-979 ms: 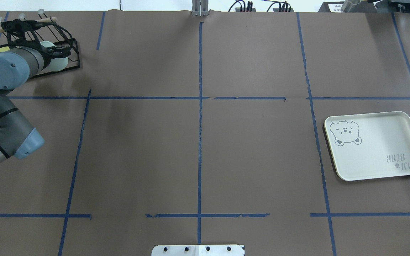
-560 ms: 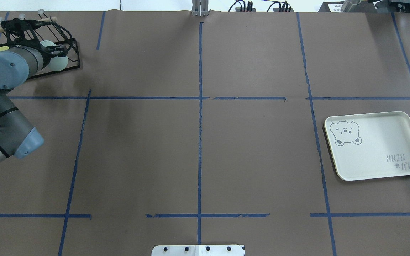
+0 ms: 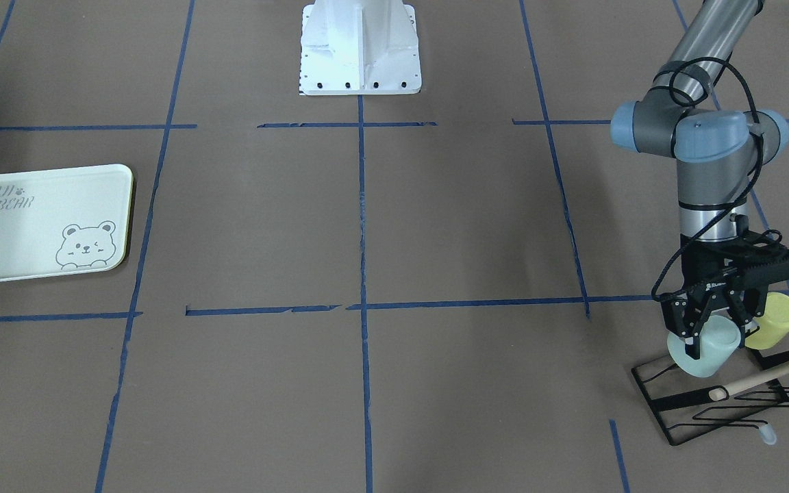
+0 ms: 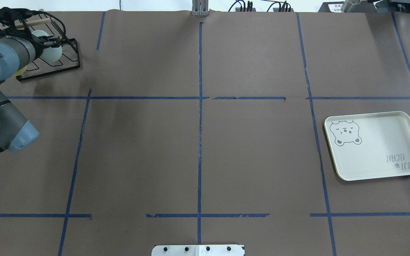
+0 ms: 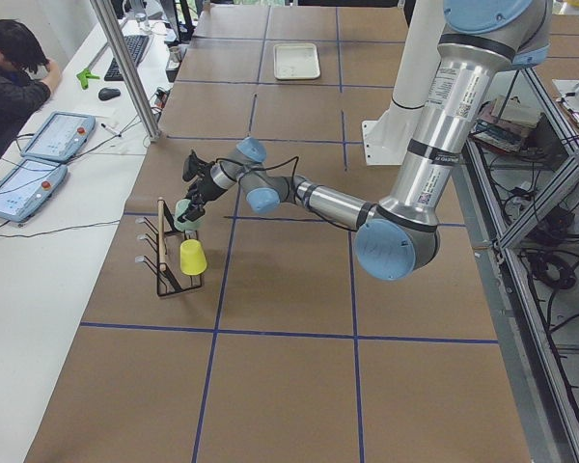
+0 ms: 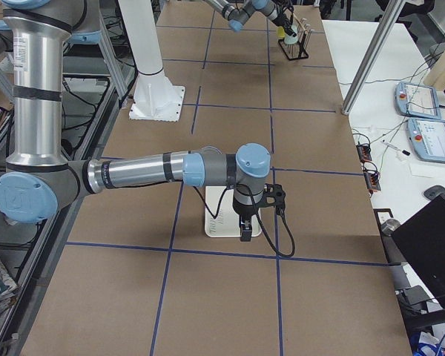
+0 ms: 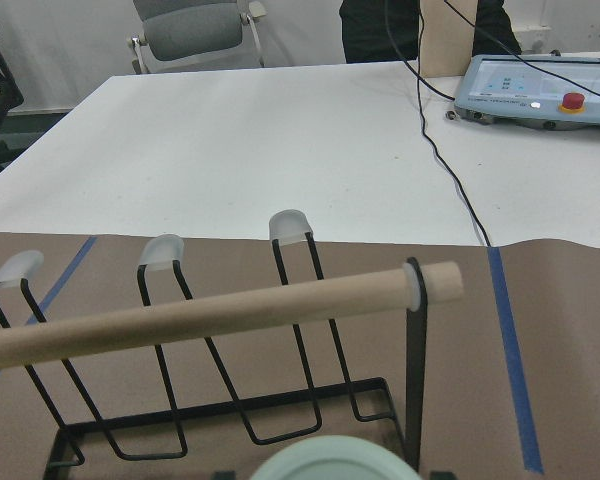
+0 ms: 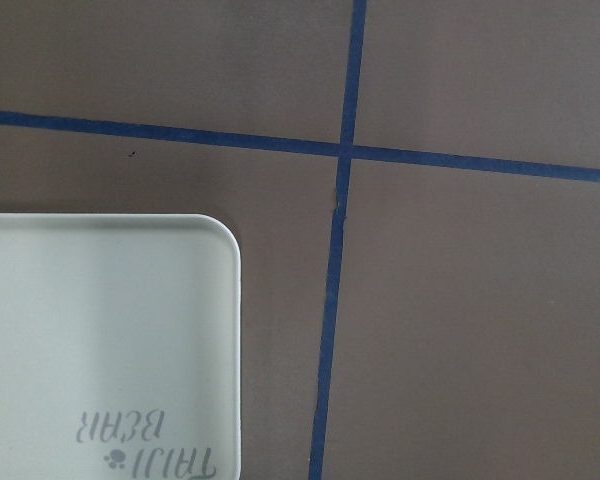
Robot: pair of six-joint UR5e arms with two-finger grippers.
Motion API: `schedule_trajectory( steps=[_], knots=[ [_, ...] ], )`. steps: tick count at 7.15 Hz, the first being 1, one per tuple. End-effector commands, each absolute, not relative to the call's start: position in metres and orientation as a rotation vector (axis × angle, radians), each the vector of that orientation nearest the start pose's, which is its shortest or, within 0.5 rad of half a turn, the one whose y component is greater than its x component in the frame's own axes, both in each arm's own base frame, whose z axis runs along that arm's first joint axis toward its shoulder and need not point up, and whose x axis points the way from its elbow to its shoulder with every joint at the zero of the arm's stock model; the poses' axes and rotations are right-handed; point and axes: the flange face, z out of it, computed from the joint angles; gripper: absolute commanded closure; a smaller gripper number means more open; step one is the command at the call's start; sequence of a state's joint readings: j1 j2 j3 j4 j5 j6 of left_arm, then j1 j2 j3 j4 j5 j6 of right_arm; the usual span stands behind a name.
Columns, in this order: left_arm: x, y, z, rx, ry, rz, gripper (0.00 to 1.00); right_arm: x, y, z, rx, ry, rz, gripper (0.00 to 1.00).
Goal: Left arm grabs green cup and hands to right arm on tray
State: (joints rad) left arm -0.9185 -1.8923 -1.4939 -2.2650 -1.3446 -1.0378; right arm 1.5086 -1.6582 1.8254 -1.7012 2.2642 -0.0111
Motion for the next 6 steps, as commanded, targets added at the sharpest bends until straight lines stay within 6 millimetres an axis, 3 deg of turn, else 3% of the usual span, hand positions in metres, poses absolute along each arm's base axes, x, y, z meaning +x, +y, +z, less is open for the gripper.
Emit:
schedule_trajectory(
  steps=[1,3,4,6],
  knots=[
    [0.249,-0.612,0.424,0.828,0.576,-0.462,0.46,0.041,-0.456,0.593,0.017,-0.694,-0.083,0.00],
    [0.219,-0.606,0.416,0.859,0.565,-0.469,0.46,0.041,-0.456,0.592,0.020,-0.694,-0.084,0.00],
    [0.210,-0.598,0.402,0.881,0.585,-0.468,0.46,0.041,-0.456,0.590,0.024,-0.694,-0.085,0.00],
    [0.215,-0.596,0.387,0.875,0.648,-0.527,0.46,0.037,-0.454,0.548,0.099,-0.747,-0.116,0.00]
  ],
)
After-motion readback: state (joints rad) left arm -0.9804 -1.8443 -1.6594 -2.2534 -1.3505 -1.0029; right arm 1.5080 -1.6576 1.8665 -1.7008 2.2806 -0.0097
